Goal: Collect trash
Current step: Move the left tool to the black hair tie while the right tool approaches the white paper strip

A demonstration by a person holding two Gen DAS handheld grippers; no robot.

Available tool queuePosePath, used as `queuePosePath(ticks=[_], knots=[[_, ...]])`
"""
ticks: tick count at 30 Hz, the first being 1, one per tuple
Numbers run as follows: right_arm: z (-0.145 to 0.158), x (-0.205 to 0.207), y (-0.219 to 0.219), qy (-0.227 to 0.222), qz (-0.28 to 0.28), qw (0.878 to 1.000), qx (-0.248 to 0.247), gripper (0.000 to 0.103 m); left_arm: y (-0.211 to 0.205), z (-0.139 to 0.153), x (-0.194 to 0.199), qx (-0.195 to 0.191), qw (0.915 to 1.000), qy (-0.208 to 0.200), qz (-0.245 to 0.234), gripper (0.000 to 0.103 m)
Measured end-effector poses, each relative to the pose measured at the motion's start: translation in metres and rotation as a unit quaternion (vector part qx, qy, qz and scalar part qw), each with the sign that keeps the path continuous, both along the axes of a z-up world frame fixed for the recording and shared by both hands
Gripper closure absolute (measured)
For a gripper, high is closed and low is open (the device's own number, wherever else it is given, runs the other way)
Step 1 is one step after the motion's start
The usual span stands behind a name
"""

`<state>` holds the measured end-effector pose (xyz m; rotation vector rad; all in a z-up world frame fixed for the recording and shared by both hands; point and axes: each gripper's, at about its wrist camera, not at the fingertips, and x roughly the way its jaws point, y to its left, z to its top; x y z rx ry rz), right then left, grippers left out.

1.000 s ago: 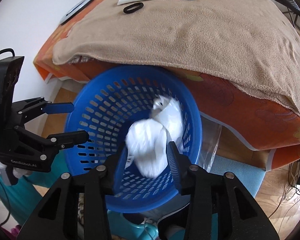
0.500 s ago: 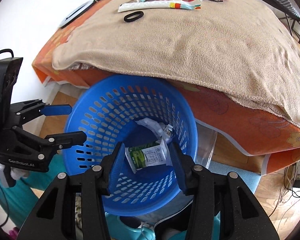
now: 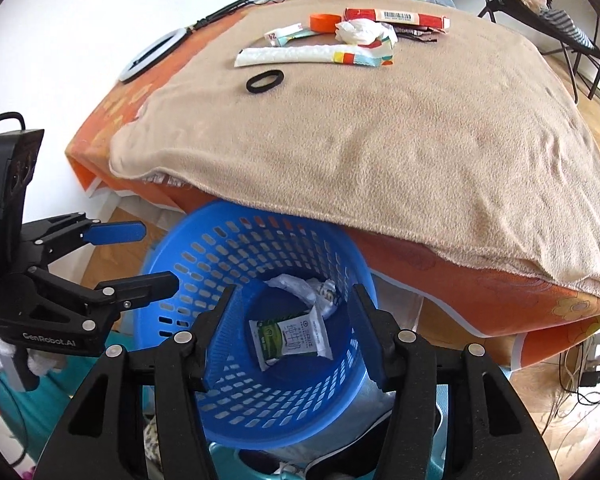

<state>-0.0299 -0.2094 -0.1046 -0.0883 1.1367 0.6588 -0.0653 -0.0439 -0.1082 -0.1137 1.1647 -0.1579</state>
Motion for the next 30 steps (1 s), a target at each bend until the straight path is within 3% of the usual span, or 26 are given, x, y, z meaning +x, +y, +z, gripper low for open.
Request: queuePosePath(ticks=[16, 21, 30], knots=[[0.069, 0.073, -0.002, -0.084, -0.016, 0.995, 0.053, 0.048, 0.029, 0.050, 0.070, 0.015, 0.9978, -0.052, 0.038, 0.021], [0.079, 0.108, 0.002, -0.070, -0.009, 0.995, 0.074, 0.048, 0.032, 0.048, 0.095, 0.019, 0.9975, -0.055, 0.040, 0.021], [0.077, 0.169, 0.032, -0.042, 0.012, 0.993, 0.110, 0.048, 0.034, 0.028, 0.135, 0.006, 0.9984, -0.033, 0.046, 0.043]])
